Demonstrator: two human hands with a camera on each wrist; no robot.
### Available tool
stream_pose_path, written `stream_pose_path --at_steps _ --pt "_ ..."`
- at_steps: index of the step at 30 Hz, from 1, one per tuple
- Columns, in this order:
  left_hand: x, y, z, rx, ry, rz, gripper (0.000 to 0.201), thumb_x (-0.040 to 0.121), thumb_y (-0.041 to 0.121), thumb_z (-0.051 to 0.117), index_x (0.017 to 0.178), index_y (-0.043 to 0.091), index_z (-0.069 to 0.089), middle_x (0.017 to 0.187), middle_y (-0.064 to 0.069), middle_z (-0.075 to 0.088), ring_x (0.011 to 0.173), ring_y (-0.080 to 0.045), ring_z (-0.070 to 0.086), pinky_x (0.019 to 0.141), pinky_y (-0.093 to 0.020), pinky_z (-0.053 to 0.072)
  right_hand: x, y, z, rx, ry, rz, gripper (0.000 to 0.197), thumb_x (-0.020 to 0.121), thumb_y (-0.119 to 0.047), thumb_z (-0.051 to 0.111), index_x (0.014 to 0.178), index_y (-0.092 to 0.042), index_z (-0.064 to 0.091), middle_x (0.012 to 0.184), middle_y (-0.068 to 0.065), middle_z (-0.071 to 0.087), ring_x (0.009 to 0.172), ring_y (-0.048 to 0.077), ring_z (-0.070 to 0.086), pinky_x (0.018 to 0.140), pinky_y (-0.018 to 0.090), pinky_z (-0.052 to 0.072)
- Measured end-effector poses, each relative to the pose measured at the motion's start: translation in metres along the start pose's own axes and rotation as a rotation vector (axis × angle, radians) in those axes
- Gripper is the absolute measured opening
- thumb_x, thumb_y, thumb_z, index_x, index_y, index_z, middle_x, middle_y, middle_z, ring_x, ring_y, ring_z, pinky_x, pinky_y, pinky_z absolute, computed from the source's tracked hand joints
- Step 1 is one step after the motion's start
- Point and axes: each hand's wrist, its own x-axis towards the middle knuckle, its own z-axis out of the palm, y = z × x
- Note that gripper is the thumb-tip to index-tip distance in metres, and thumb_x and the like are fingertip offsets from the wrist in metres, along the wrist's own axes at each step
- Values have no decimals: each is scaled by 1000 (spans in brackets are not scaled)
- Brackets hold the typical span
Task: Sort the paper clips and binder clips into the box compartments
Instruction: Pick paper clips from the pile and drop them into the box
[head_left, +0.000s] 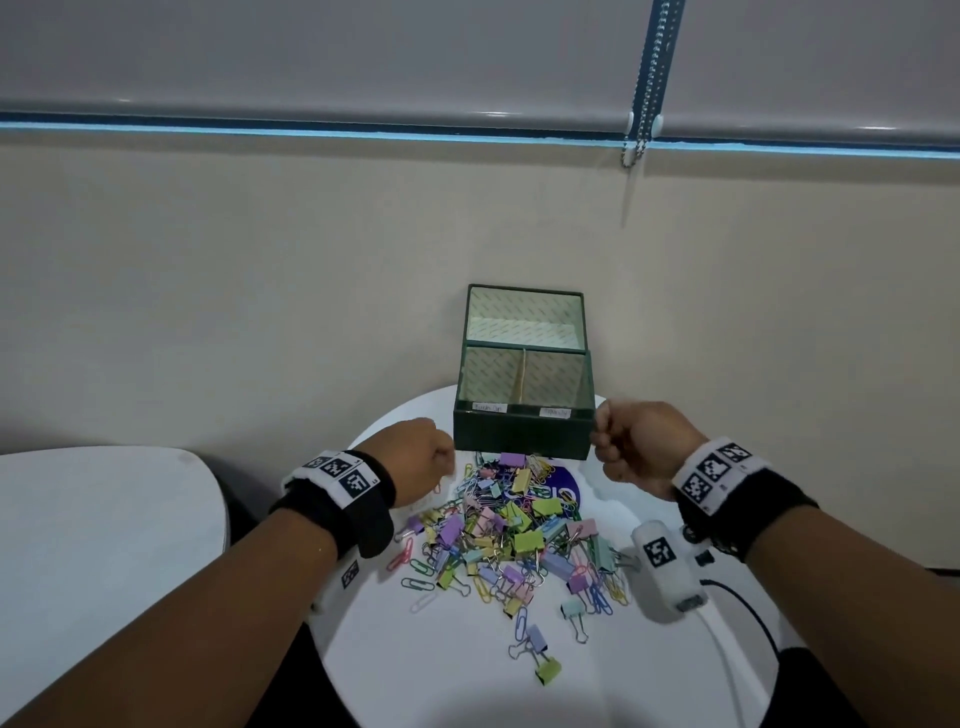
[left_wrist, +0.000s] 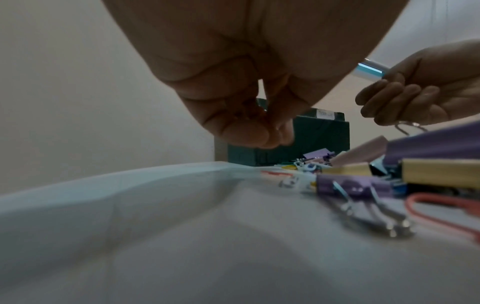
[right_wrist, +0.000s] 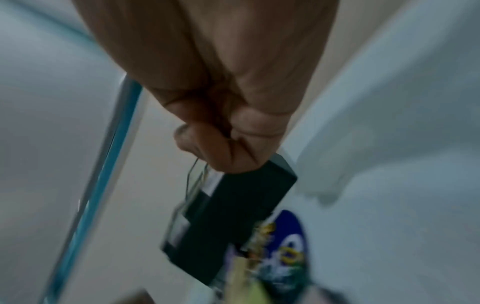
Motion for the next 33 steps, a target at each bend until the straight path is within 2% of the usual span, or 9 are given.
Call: stream_pose_path --at_steps 4,8,10,13,17,21,26,30,33 --pt "2 -3 2 60 14 -81 34 99 26 38 99 10 68 106 -8 59 93 -24 59 79 -29 43 3 1 12 -498 -22 22 28 83 0 36 61 -13 49 54 4 36 44 15 25 45 21 21" --pt "-2 -5 6 114 -31 -118 21 87 44 59 93 27 70 101 4 53 91 -17 60 77 -29 49 0 2 22 -1196 -85 -70 30 95 -17 53 65 -14 52 63 3 49 50 14 42 48 23 38" --pt "-4 -3 8 119 -47 -95 19 84 47 67 91 30 70 99 9 52 91 -14 58 75 -28 46 0 6 24 -1337 -121 -73 30 95 -31 62 71 -14 59 70 1 61 57 14 54 55 23 47" --pt "-4 -2 10 109 -70 -22 12 87 40 68 95 31 71 100 10 52 98 -13 57 81 -28 47 -2 9 30 -1438 -137 -65 27 94 -37 66 83 -12 68 72 2 70 59 14 62 63 26 54" --pt "-4 -3 11 97 -84 26 13 89 37 65 98 31 71 98 10 48 97 -14 58 82 -29 49 3 8 38 -1475 -184 -100 22 96 -21 61 77 -12 68 80 9 76 58 14 65 73 30 60" --pt "-4 -3 10 114 -48 7 16 90 31 58 102 30 68 101 8 48 94 -15 56 78 -26 46 6 6 40 -1505 -196 -83 20 95 -14 56 89 -5 73 84 7 75 59 14 66 64 24 57" --pt "-3 -4 10 152 -50 -33 29 87 53 62 105 30 66 104 7 51 96 -15 58 81 -29 47 4 6 38 -1555 -230 -47 6 85 -18 76 88 -14 73 70 -4 69 57 10 63 53 17 49" --pt "-3 0 9 133 -62 -3 10 89 34 61 93 30 70 100 9 52 95 -14 58 79 -26 47 7 6 39 -1550 -266 -36 13 85 -1 67 88 -13 72 71 -4 68 57 9 62 62 22 57" --pt "-3 -1 10 133 -59 2 12 88 25 58 83 29 68 95 8 53 87 -14 58 71 -23 47 6 1 37 -1564 -297 -34 19 82 1 65 81 -18 69 66 -9 64 57 6 59 69 25 58"
